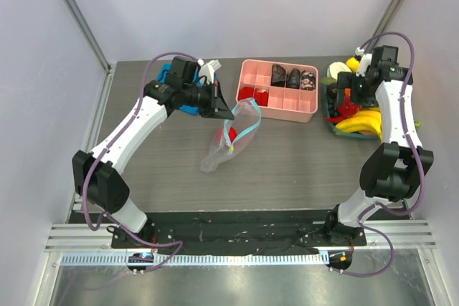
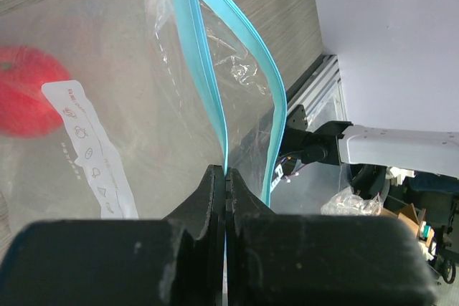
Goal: Place the food in the zip-top bag and seal the zipper
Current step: Pick up the fake fruit from the bin.
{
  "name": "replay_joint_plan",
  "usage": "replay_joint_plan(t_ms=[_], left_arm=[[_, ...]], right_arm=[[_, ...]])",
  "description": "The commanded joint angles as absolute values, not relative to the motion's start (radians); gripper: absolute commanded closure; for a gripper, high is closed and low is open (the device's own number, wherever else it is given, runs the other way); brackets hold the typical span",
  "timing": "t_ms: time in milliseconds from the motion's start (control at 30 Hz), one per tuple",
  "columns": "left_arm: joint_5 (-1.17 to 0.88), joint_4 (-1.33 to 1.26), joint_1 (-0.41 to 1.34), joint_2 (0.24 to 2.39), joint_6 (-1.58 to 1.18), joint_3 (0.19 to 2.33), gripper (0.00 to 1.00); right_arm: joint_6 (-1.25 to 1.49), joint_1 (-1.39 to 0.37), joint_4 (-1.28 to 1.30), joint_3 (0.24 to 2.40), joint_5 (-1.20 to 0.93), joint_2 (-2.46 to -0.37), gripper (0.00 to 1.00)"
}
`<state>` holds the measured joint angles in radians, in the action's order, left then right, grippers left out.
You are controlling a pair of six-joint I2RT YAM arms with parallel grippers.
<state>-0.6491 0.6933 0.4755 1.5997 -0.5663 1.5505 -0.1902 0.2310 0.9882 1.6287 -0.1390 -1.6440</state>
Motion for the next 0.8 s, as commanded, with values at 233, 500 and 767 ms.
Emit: replay_joint_plan(t_ms=[233, 500, 767], left_arm=[[-0.630, 0.718, 0.471, 1.585, -0.522, 1.580, 1.00], [-0.620, 0.722, 0.471, 1.585, -0.518, 1.566, 1.00], [-0.615, 0.732, 0.469, 1.594, -0.509, 1.574, 1.00]], right_arm=[[-0.011, 0.224, 0.899, 1.674, -0.061, -1.785, 0.00], [-0.002, 0.224, 0.864, 1.687, -0.018, -1.828, 0.07], [-0.002, 0.229, 0.844, 1.683, -0.005, -1.812, 0.31]])
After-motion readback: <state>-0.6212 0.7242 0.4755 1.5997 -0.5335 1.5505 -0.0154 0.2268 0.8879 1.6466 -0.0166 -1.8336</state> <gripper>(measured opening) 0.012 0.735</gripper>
